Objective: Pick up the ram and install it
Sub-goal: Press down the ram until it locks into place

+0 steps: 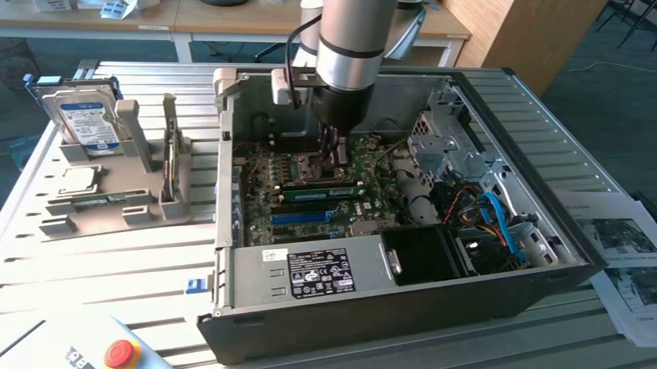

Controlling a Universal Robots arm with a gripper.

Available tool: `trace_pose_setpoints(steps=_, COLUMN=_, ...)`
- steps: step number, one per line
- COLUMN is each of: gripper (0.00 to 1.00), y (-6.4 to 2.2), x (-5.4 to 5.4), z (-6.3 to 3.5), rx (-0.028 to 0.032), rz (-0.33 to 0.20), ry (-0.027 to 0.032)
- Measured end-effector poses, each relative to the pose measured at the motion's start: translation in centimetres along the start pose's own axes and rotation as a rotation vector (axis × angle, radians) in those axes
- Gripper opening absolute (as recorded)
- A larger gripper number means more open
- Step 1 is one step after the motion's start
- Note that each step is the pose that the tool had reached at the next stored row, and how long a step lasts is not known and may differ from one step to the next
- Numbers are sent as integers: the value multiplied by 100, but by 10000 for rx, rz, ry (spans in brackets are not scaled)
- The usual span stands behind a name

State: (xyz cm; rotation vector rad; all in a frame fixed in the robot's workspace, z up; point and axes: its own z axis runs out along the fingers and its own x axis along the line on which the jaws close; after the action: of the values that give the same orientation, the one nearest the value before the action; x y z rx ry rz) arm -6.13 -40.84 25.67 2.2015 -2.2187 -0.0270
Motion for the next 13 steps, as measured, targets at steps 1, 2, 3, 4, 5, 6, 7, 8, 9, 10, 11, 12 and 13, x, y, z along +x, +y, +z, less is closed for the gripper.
trace_pose_setpoints(steps=1, gripper=10, y=-9, x=0, z=0, rx=-1, rz=0, ry=-1)
trace_pose_setpoints(steps=2, gripper=10, y=-18, x=0, z=0, rx=-3, rz=1, ry=-1)
trace_pose_setpoints(steps=3, gripper=10, y=-29, x=0, z=0, rx=-8, rz=0, ry=-2)
trace_pose_setpoints(steps=4, gripper=10, y=-39, x=0, z=-1, rx=-12, rz=0, ry=-1)
trace_pose_setpoints(steps=5, gripper=10, y=-50, x=0, z=-1, rx=-17, rz=0, ry=-1)
trace_pose_setpoints(steps=6, gripper=10, y=-61, x=0, z=-1, rx=-23, rz=0, ry=-1)
trace_pose_setpoints(steps=7, gripper=10, y=-72, x=0, z=-1, rx=-30, rz=0, ry=-1)
trace_pose_setpoints(steps=8, gripper=10, y=-85, x=1, z=-2, rx=-38, rz=0, ry=0)
trace_pose_setpoints(steps=9, gripper=10, y=-96, x=1, z=-2, rx=-44, rz=0, ry=-1)
trace_pose_setpoints(steps=10, gripper=10, y=-107, x=1, z=-2, rx=-52, rz=1, ry=-1)
trace_pose_setpoints(steps=11, gripper=10, y=-118, x=1, z=-2, rx=-58, rz=0, ry=-1)
trace_pose_setpoints(steps=12, gripper=10, y=-126, x=2, z=-3, rx=-66, rz=0, ry=0)
trace_pose_setpoints(steps=13, gripper=10, y=-135, x=2, z=-3, rx=-74, rz=1, ry=0)
